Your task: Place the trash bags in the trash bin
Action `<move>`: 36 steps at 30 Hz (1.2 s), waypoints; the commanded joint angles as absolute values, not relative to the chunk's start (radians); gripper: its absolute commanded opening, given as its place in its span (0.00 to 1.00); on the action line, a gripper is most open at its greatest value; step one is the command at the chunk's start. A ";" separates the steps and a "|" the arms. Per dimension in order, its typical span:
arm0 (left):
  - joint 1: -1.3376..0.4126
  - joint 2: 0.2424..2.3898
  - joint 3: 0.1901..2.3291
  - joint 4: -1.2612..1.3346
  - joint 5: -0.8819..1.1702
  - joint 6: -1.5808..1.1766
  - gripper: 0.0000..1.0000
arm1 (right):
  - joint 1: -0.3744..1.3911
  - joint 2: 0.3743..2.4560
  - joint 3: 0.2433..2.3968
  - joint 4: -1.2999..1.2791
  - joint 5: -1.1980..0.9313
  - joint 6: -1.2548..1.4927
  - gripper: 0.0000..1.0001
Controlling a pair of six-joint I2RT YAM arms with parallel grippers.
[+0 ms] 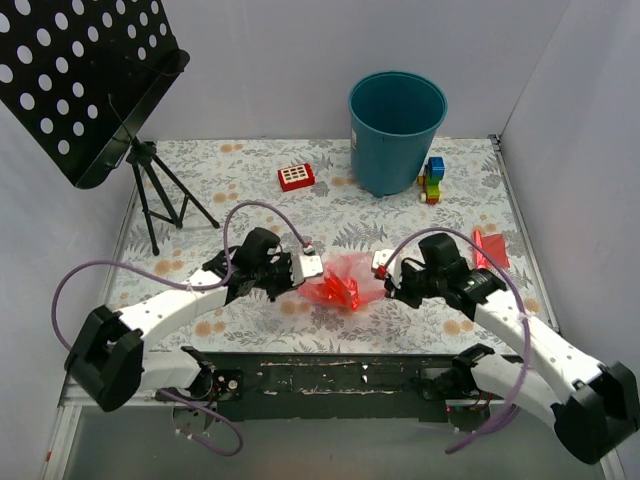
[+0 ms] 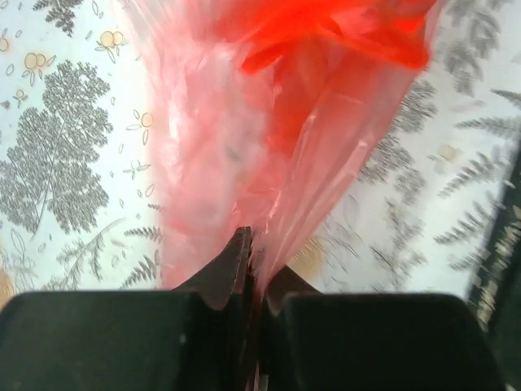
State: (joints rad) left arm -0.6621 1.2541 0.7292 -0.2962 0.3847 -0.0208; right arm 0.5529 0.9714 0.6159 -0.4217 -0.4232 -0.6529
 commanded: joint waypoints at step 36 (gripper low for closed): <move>-0.486 1.924 2.362 0.731 0.047 -0.281 0.00 | 0.434 1.929 2.547 0.589 -0.052 -0.308 0.01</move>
